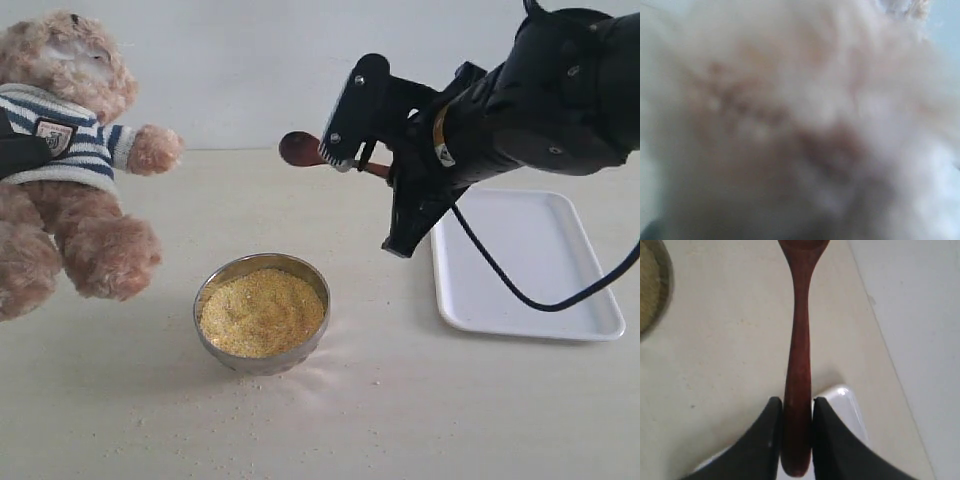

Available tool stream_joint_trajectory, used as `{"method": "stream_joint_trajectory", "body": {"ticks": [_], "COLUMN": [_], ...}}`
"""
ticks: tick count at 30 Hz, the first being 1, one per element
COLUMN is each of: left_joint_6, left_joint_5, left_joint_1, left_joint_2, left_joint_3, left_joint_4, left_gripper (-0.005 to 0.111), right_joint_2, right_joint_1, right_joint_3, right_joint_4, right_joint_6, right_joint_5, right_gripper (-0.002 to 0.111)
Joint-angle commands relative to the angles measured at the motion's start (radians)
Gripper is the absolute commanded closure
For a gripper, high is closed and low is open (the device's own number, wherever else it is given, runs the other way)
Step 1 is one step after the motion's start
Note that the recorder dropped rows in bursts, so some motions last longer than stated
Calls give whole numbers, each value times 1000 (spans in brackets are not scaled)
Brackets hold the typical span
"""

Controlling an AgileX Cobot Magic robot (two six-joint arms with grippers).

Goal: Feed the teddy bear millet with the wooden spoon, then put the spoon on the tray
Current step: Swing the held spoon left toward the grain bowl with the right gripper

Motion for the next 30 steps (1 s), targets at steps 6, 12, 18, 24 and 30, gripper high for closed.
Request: {"method": "stream_joint_trajectory", "body": {"ticks": [6,12,18,24,30], "left_joint_6": [8,8,8,8,8], "left_joint_5": [16,16,20,20,20], "left_joint_1": [3,3,3,3,3], "left_joint_2": [-11,-11,-11,-11,-11], "left_joint_3": [3,3,3,3,3], "left_joint_4": [-20,-20,-20,-13,-13], "left_gripper": [102,102,102,102,102], "right_joint_2": [-1,-3,-3,-6,-87], "right_joint_1": [3,119,119,119,119], "right_joint_3": [-15,-15,9,48,65], "right_joint_4": [-779,-786,-705,-700,-592], "right_joint_6": [248,740,1485,1486,1173], "right_joint_5": [305,322,72,-135,-111], "right_gripper": [108,108,108,108,108]}}
